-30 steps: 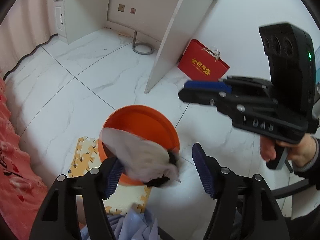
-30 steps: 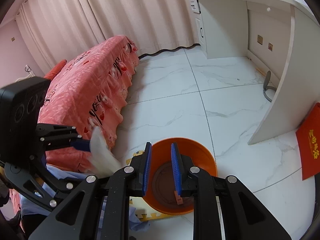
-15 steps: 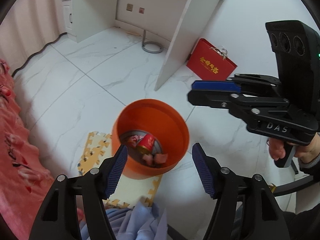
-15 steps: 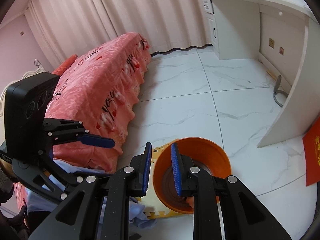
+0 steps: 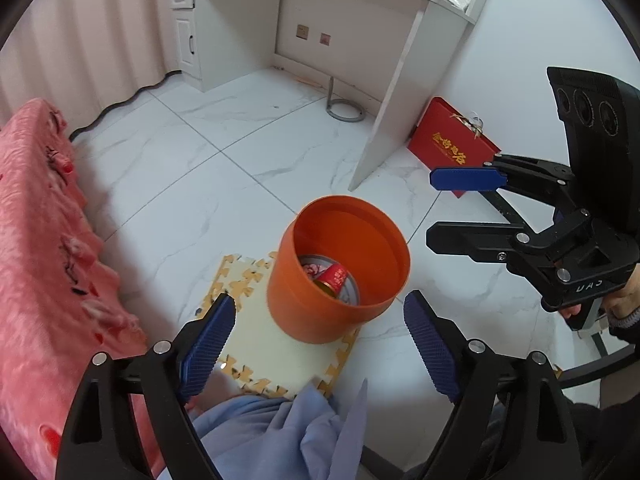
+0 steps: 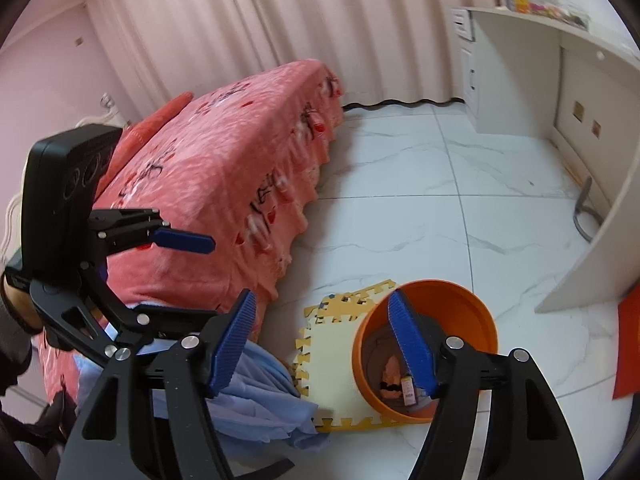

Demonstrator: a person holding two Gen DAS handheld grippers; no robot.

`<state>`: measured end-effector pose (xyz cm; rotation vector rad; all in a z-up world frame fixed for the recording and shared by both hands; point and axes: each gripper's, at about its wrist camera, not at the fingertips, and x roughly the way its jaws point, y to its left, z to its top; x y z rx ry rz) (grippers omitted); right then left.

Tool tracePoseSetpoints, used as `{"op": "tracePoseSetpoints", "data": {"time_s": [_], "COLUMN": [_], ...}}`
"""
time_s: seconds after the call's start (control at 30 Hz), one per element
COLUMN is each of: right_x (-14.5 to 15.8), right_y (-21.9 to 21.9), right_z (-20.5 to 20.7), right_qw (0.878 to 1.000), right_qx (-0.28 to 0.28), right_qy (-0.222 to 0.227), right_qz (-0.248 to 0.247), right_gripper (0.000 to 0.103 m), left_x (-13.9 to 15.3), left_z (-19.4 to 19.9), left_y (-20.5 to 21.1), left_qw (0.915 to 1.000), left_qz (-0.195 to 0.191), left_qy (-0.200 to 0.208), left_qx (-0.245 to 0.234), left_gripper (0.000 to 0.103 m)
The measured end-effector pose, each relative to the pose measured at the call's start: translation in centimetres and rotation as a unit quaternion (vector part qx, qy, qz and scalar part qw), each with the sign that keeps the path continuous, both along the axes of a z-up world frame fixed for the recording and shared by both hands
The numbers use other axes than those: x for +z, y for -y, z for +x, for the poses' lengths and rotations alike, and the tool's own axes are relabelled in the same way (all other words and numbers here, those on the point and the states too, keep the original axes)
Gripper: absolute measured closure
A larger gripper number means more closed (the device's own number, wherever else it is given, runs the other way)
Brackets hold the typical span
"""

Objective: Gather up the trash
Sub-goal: 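Open the right tool then the left tool to drop the items into the bin, then move both tools back over the bed toward the remaining items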

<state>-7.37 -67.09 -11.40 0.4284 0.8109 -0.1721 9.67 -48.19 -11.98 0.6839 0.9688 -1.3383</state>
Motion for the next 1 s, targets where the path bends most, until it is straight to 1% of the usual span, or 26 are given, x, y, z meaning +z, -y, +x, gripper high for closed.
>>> {"op": "tracePoseSetpoints", "data": {"time_s": [0.2, 0.27, 0.3, 0.63, 0.83, 1.0], "right_x": [0.9, 1.3, 1.6, 4.0, 5.7, 6.9], "right_y": [-2.3, -3.2, -3.9, -10.0, -14.9, -19.6], "right_z": [1.1, 1.3, 1.5, 4.6, 7.2, 9.4], "right_qw": [0.999, 0.998, 0.998, 0.989, 0.977, 0.965], "right_qx": [0.037, 0.048, 0.057, 0.137, 0.198, 0.249], "right_qy": [-0.015, -0.016, -0.015, -0.011, 0.002, 0.015], "right_qz": [-0.019, -0.03, -0.036, -0.063, -0.079, -0.087], "right_gripper": [0.033, 0.027, 0.026, 0.025, 0.023, 0.023], "left_x": [0.9, 1.2, 1.3, 3.5, 4.4, 5.5], "left_z": [0.6, 0.6, 0.7, 1.6, 2.1, 2.6], "left_y": [-2.4, -3.3, -3.9, -9.9, -14.2, -19.0], "left_qw": [0.9997, 0.9995, 0.9994, 0.996, 0.9918, 0.9848], "left_qz": [-0.002, -0.001, -0.002, -0.018, -0.021, -0.03], "left_qy": [0.006, 0.012, 0.012, 0.027, 0.038, 0.048], "left_qx": [0.024, 0.029, 0.032, 0.083, 0.12, 0.164], "left_gripper": [0.017, 0.017, 0.017, 0.017, 0.017, 0.017]}}
